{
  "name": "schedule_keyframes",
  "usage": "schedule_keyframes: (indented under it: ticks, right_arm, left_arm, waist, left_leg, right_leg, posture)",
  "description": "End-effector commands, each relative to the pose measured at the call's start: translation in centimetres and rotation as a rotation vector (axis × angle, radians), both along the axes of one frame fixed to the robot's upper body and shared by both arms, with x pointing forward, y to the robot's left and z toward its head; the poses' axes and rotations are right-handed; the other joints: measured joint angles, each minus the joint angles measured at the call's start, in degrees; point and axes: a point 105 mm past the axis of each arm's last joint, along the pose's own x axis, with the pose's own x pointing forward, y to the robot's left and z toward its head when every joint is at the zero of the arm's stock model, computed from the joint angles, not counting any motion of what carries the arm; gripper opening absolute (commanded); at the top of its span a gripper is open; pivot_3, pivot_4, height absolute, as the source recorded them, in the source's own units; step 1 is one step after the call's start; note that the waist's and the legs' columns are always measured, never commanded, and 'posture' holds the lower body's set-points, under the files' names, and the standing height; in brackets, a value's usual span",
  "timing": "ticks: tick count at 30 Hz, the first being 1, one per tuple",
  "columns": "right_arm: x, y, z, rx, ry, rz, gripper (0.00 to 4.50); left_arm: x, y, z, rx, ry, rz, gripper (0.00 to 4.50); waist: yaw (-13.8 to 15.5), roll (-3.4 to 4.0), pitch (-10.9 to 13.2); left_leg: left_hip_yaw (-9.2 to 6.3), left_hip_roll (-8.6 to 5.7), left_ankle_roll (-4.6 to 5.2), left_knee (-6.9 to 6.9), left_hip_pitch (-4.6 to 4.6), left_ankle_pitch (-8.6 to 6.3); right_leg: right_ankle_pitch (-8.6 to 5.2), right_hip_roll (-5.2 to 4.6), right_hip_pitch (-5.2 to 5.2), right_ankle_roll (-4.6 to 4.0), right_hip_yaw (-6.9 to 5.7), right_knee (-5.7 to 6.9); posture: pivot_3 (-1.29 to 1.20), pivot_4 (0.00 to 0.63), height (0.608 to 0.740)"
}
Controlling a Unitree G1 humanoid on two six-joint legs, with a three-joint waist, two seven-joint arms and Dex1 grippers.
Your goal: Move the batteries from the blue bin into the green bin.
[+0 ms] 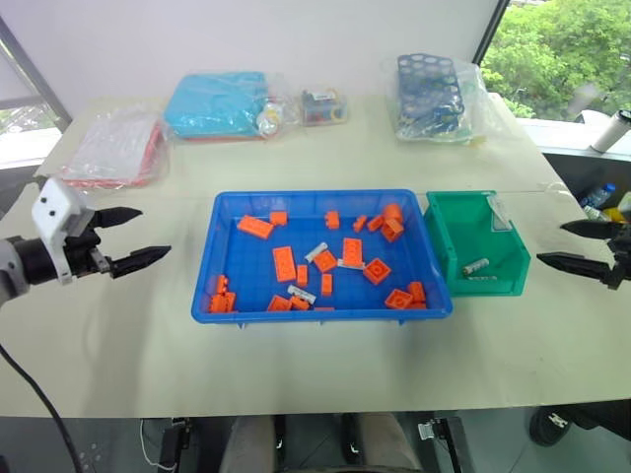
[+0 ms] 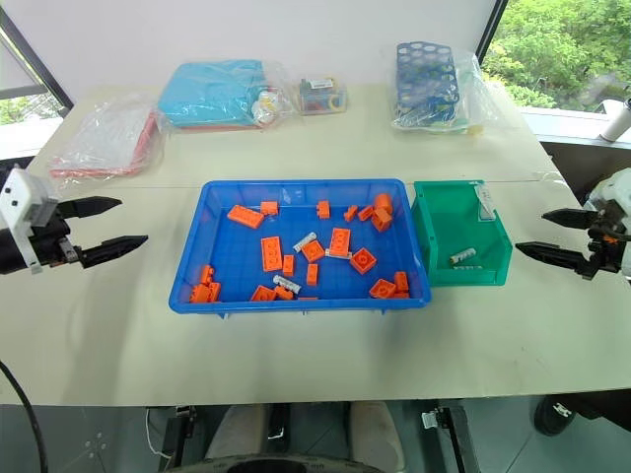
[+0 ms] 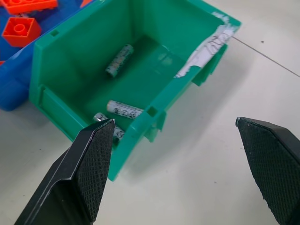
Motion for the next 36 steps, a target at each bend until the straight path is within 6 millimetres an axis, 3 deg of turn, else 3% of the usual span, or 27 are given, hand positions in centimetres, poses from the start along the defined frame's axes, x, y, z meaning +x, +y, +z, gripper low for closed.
schedule_keyframes:
  ticks: [1,19,24,27,29,33,36]
  right_arm:
    - [0.3,0.1,1.4,-0.019,-0.061,0.004,4.27]
    - [1.1,-1.1,1.2,-0.017,-0.100,-0.065,4.27]
    - [1.4,-1.3,1.4,-0.023,-0.110,-0.064,4.27]
    - [2.5,-0.5,2.4,-0.009,-0.139,-0.051,4.27]
    - [3.0,0.7,3.2,-0.003,-0.158,-0.007,4.27]
    - [4.4,5.8,5.1,0.007,-0.199,0.154,4.27]
    - [5.3,12.1,5.7,0.031,-0.210,0.316,4.27]
  left_arm:
    - [0.0,0.5,1.6,0.025,-0.077,0.020,4.50]
    - [-0.3,0.3,1.7,0.001,-0.073,0.025,4.50]
    - [-0.2,-0.3,1.8,-0.014,-0.072,0.006,4.50]
    - [-0.3,-1.8,2.4,-0.070,-0.076,-0.042,4.50]
    - [-0.8,-3.0,2.4,-0.096,-0.066,-0.086,4.50]
    - [-2.2,-6.2,1.5,-0.062,-0.027,-0.215,4.50]
    - [-3.0,-8.5,2.1,-0.073,-0.007,-0.318,4.50]
  waist:
    - [-0.02,0.00,0.00]
    - [-0.10,0.01,0.00]
    - [-0.11,0.01,0.00]
    - [-0.13,0.02,-0.01]
    - [-0.19,0.04,0.00]
    - [-0.68,0.04,0.00]
    - [-1.31,0.04,0.00]
  left_leg:
    - [0.00,-0.01,0.00,-0.01,0.00,0.00]
    - [0.06,-0.08,-0.02,-0.13,0.00,-0.01]
    - [0.07,-0.09,-0.01,-0.15,0.00,0.00]
    - [0.10,-0.11,0.00,-0.15,0.00,0.00]
    - [0.11,-0.12,0.00,-0.14,0.01,0.00]
    - [0.12,-0.12,0.01,-0.18,0.00,0.01]
    - [0.09,-0.11,0.01,-0.16,0.01,0.01]
  right_leg:
    - [0.00,-0.01,-0.01,0.00,0.00,0.00]
    - [0.01,-0.20,-0.08,-0.02,-0.04,-0.02]
    - [0.01,-0.20,-0.09,-0.02,-0.04,-0.02]
    - [0.02,-0.21,-0.09,-0.01,-0.04,-0.02]
    - [0.02,-0.21,-0.08,0.00,-0.04,-0.01]
    - [0.04,-0.18,-0.09,0.02,-0.05,0.00]
    - [0.07,-0.11,-0.08,0.08,-0.06,0.05]
  posture:
    - [0.00,0.150,0.739]
    - [0.00,0.150,0.739]
    - [0.00,0.150,0.739]
    - [0.00,0.150,0.739]
    - [0.00,0.150,0.739]
    - [0.00,0.150,0.739]
    - [0.00,0.150,0.739]
